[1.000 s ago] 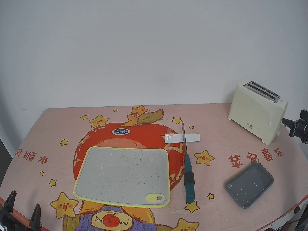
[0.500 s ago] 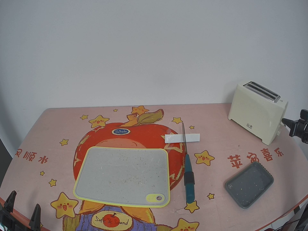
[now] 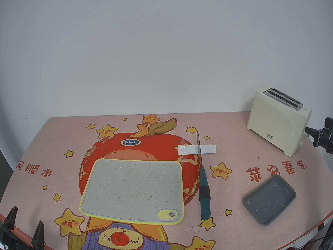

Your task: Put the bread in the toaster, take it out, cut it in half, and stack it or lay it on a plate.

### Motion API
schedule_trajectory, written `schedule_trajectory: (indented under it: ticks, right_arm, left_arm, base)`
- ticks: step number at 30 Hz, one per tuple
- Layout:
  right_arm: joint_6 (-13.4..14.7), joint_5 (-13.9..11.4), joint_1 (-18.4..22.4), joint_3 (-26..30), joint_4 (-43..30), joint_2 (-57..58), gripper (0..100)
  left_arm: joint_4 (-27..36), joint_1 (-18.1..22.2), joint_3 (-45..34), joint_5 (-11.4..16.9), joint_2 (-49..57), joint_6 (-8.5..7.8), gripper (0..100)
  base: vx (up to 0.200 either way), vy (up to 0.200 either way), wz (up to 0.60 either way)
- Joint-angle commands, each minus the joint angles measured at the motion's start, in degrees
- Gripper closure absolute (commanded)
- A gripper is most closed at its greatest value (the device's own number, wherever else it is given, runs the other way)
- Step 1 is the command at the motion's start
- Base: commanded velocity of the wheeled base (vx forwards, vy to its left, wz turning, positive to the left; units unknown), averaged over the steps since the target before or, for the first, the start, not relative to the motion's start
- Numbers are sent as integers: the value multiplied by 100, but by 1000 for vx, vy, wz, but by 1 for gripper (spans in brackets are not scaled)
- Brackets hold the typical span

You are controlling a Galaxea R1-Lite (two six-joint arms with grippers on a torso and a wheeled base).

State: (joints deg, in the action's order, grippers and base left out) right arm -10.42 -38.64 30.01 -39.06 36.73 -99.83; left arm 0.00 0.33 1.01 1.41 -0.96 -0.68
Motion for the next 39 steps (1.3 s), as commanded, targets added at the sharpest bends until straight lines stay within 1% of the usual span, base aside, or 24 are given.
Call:
schedule_trajectory:
  ticks: [1, 19, 39]
  right_arm:
    - [-4, -12, 5, 4, 27, 60, 100]
    - [-4, -38, -4, 127, 10, 289, 100]
    - [-56, -64, -13, 856, 27, 763, 100]
  left_arm:
    - [0, 2, -101, -1, 70, -2, 0]
    - [0, 2, -92, -1, 70, -2, 0]
    - [0, 2, -101, -1, 70, -2, 0]
  base:
    - [0, 0, 0]
    - [0, 0, 0]
    - [0, 0, 0]
